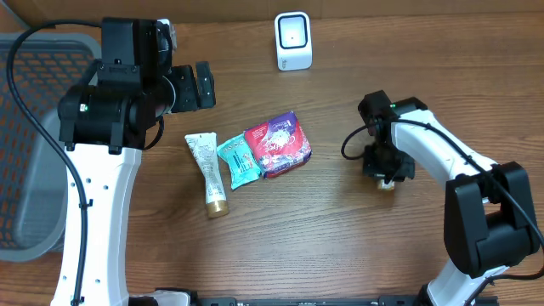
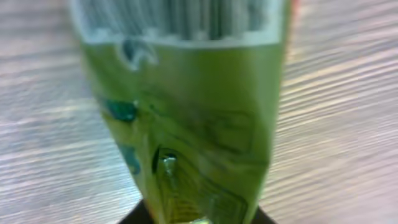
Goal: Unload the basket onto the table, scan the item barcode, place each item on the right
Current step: 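Lift the green-tea carton with the right gripper toward the scanner, then hold the carton's barcode in front of the white scanner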
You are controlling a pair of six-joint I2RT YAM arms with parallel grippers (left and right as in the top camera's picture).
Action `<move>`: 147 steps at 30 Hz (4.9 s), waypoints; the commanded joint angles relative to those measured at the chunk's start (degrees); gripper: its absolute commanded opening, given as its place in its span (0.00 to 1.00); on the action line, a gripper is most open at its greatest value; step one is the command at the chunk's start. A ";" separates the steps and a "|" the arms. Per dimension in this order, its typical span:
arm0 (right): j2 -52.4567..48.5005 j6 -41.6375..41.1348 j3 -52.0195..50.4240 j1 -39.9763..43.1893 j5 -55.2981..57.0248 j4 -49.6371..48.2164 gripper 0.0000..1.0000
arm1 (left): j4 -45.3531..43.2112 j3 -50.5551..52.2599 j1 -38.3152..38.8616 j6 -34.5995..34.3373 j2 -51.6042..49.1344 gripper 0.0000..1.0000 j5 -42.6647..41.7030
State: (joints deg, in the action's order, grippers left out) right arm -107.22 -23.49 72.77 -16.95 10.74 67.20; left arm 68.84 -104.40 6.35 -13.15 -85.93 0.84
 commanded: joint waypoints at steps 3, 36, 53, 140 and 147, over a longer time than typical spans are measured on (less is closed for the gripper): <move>0.50 -5.31 3.08 -2.93 12.70 -0.15 0.06 | -0.02 -0.81 0.04 0.72 -0.33 0.99 -0.39; -9.49 -4.96 3.52 -17.20 6.95 -1.53 0.66 | -0.02 -0.81 0.04 0.74 -0.33 0.99 -0.39; 3.21 -17.86 10.43 -4.42 -6.49 5.05 0.90 | -0.02 -0.81 0.04 0.74 -0.33 0.99 -0.39; -0.52 21.77 46.62 -8.15 5.88 -5.25 0.13 | -0.02 -0.81 0.04 0.74 -0.33 0.99 -0.39; -8.28 30.77 46.40 -8.44 17.09 -19.50 0.04 | -0.02 -0.81 0.04 0.74 -0.33 0.99 -0.39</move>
State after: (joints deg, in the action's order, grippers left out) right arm -112.62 1.04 119.09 -25.63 18.13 52.34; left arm 68.86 -104.40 6.35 -13.15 -85.93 0.84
